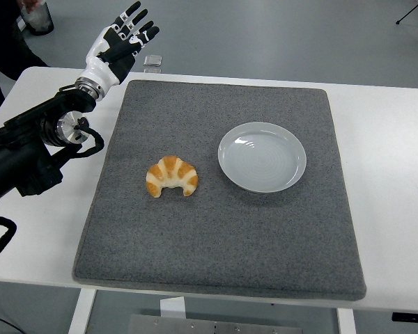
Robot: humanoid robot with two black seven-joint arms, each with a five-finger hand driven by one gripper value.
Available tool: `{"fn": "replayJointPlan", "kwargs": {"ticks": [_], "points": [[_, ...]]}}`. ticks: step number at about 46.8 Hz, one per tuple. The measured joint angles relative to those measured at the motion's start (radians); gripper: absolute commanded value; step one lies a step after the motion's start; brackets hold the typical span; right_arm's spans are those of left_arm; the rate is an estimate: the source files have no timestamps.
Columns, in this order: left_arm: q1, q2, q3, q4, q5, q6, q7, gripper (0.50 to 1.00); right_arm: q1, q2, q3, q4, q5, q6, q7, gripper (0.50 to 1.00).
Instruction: Place the bread on the plate
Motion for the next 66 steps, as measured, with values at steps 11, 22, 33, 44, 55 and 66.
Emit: {"fn": "replayJointPlan", "kwargs": {"ticks": [11, 22, 33, 44, 55, 66], "points": [[-0.003, -0.003, 0.008, 0.003, 0.003, 0.002, 0.000, 0.990, 0.000, 0.000, -0.001, -0.001, -0.004, -0.004, 0.000, 0.954], [-0.001, -0.003, 0.006, 0.002, 0.001, 0.002, 0.002, 0.990, 0.000, 0.000, -0.001, -0.001, -0.004, -0.006, 0.000, 0.952], [-0.005, -0.006, 0.001, -0.002, 0.000, 0.002, 0.002, 0.990, 0.000, 0.000, 0.001, -0.001, -0.002, -0.001, 0.000, 0.952], [-0.007, -0.005, 0.003, -0.003, 0.000, 0.003, 0.002, 0.990, 0.000, 0.000, -0.001, -0.001, -0.002, -0.001, 0.000, 0.952], [-0.009, -0.005, 0.003, -0.004, 0.000, 0.004, 0.002, 0.990, 0.000, 0.000, 0.002, -0.001, -0.003, -0.001, 0.000, 0.952], [-0.004, 0.000, 0.004, -0.004, 0.000, 0.008, 0.002, 0.990, 0.001, 0.000, 0.002, 0.000, -0.002, -0.002, 0.000, 0.954]]}}
